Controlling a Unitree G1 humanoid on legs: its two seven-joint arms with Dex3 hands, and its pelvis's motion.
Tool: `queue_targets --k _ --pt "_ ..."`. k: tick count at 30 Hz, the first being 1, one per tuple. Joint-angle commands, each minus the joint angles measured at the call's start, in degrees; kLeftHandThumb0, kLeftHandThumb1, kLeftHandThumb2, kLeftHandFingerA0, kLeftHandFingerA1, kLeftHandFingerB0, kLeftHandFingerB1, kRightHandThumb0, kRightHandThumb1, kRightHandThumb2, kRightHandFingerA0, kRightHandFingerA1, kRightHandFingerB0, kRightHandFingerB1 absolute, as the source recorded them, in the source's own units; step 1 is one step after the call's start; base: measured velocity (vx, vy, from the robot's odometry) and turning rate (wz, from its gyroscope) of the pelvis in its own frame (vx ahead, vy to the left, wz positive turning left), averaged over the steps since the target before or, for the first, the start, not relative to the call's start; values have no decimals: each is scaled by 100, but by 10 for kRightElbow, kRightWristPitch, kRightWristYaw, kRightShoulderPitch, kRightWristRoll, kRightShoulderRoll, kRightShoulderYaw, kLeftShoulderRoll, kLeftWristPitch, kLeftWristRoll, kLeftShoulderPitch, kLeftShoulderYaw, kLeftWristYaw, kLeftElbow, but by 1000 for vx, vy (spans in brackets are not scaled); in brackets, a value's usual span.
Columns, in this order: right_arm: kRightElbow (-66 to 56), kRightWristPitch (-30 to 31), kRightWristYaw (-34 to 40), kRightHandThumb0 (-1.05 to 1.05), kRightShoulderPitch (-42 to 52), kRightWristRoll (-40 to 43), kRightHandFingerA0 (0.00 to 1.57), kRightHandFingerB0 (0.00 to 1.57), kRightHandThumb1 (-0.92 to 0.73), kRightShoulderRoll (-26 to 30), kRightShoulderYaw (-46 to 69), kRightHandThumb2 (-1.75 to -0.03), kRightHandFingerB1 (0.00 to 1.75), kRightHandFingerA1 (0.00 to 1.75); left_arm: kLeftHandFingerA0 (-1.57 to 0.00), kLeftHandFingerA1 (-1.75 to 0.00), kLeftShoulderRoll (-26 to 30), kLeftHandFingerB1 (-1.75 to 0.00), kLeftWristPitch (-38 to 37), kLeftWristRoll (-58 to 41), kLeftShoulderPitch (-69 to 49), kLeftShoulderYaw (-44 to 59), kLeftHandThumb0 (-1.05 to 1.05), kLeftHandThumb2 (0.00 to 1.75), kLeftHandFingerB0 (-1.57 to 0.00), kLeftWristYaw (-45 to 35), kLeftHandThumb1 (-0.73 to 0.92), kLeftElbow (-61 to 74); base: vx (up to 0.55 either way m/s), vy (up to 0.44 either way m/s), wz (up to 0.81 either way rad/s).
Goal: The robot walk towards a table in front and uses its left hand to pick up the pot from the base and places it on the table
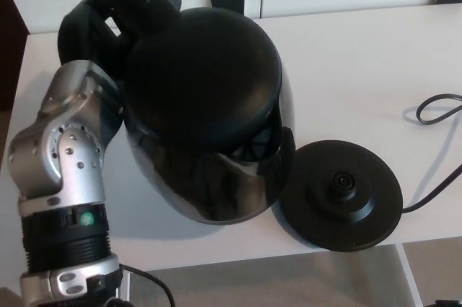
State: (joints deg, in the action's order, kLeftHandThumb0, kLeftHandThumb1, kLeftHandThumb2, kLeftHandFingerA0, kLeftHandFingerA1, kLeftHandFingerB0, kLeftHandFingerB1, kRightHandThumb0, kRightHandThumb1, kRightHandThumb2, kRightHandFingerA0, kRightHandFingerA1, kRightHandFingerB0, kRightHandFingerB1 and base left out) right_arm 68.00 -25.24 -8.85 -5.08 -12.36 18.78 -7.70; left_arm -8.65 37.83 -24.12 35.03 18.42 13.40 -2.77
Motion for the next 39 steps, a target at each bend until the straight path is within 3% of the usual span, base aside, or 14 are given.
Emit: queue_targets --k 1,12,16,17,20,21,22,30,32,33,36,37,38,39 --pt "-1 3 -5 -101 -4 -5 87 57 -37 16 1 -79 52 66 -77 -175 15 -131 -54 28 1 -14 -10 69 -52 -6 87 -24 0 0 0" --pt "-1 -1 -3 -97 -8 -10 85 60 -36 21 0 -81 54 66 -73 -174 32 -130 -109 66 29 -34 -8 67 -52 -8 85 -107 0 0 0" --pt "-2 -6 -3 -93 -9 -11 84 60 -35 24 -1 -81 55 67 -93 -170 39 -118 -116 70 42 -31 -10 67 -50 -7 82 -125 0 0 0" --pt "-2 -7 -4 -97 -9 -12 84 60 -37 24 -2 -82 54 66 -76 -173 39 -123 -113 69 43 -29 -10 62 -51 -4 85 -124 0 0 0" --pt "-4 -9 -6 -93 -9 -13 84 60 -35 25 -4 -82 55 67 -75 -173 40 -125 -111 73 42 -31 -11 62 -51 0 87 -120 0 0 0" --pt "-7 -8 -6 -88 -6 -12 81 66 -52 24 -4 -57 50 59 -89 -174 41 -123 -109 76 38 -33 -6 63 -47 -2 84 -118 0 0 0" --pt "-7 -9 -5 -91 -5 -13 77 62 -39 24 -4 -80 55 63 -74 -174 41 -128 -110 78 34 -34 -11 64 -51 -4 87 -117 0 0 0" --pt "-7 -5 -5 -91 -5 -12 78 62 -39 25 -5 -80 54 62 -79 -169 42 -121 -120 92 31 -42 -9 74 -61 -5 78 -128 0 0 0" --pt "-7 -3 -7 -97 -6 -13 91 66 -37 25 -6 -82 55 68 -78 -168 46 -121 -128 94 29 -43 -8 76 -64 -11 76 -138 0 0 0" --pt "-7 -2 -7 -87 -7 -13 83 68 -53 26 -5 -59 49 59 -78 -168 47 -122 -128 94 31 -43 -9 78 -65 -10 74 -140 0 0 0" --pt "-9 0 -5 -88 -9 -15 82 68 -52 25 -7 -57 50 59 -77 -169 50 -121 -132 98 30 -44 -8 80 -66 -11 71 -144 0 0 0" --pt "-9 1 -5 -91 -9 -15 78 66 -41 26 -7 -79 55 62 -76 -172 50 -122 -136 99 28 -45 -9 79 -65 -12 72 -145 0 0 0" --pt "-11 2 -6 -91 -8 -16 78 66 -41 26 -8 -79 55 62 -76 -172 49 -122 -140 100 26 -45 -9 79 -65 -13 72 -146 0 0 0" --pt "-11 0 -6 -88 -8 -15 81 69 -53 27 -8 -57 50 59 -79 -172 51 -124 -142 102 24 -47 -9 78 -62 -16 74 -146 0 0 0"
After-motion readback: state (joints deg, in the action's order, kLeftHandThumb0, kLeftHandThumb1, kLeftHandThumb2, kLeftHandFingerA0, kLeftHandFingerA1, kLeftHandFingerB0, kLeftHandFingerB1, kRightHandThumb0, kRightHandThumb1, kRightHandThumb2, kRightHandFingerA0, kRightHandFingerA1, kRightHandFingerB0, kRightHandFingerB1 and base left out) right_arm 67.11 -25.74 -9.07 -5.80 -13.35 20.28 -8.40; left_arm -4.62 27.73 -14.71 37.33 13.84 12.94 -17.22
